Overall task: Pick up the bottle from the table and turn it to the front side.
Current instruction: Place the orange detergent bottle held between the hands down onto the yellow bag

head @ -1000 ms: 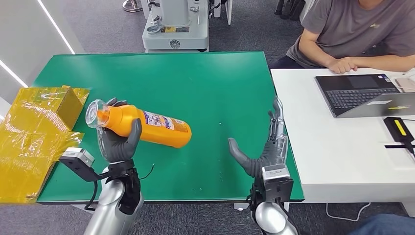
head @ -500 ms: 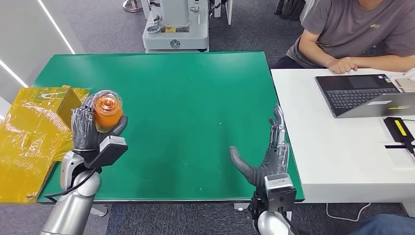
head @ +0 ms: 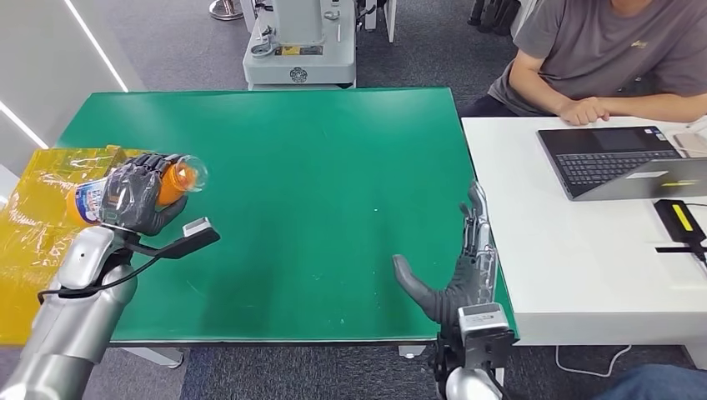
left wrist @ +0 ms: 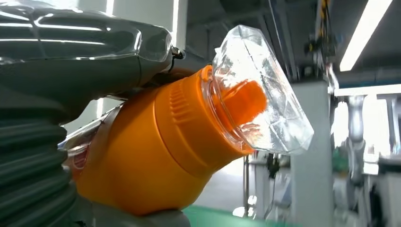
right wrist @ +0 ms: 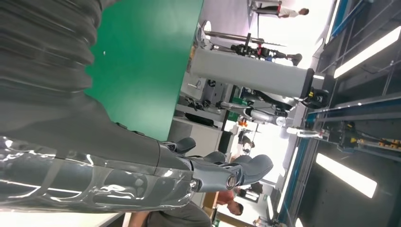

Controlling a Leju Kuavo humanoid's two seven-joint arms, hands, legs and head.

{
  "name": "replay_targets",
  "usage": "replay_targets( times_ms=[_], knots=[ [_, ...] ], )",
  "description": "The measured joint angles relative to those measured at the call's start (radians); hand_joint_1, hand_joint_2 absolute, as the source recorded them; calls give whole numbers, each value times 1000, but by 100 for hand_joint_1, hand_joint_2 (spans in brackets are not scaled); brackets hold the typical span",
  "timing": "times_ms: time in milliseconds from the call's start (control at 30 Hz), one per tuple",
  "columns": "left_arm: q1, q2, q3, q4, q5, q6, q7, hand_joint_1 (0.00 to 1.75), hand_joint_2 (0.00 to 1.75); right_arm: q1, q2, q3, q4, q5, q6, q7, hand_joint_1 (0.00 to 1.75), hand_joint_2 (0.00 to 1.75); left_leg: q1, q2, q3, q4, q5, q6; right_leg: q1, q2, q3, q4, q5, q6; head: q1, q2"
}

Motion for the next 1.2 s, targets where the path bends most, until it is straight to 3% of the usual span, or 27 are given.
replay_targets(
  times_ms=[233,467,667,1200],
  knots=[
    [-155,8,-84,314,-75,-81,-38,175,175,15,9,-17,-9,13,30,-14,0,175,0,1,0,0,0,0,0,1,0,0,0,0,0,0],
    [-229,4,-132,510,-91,-192,-84,175,175,20,15,-23,-9,14,27,-18,0,175,0,1,0,0,0,0,0,1,-1,0,0,0,0,0],
    [-255,4,-161,595,-117,-242,-59,175,175,29,18,-29,-14,16,20,-19,0,175,0,1,0,0,0,0,0,1,-1,0,0,0,0,0],
    [-287,6,-264,673,-276,-242,-7,175,175,34,21,-30,-17,15,6,-32,0,175,0,1,0,0,0,0,0,1,-1,0,0,0,0,0]
  ],
)
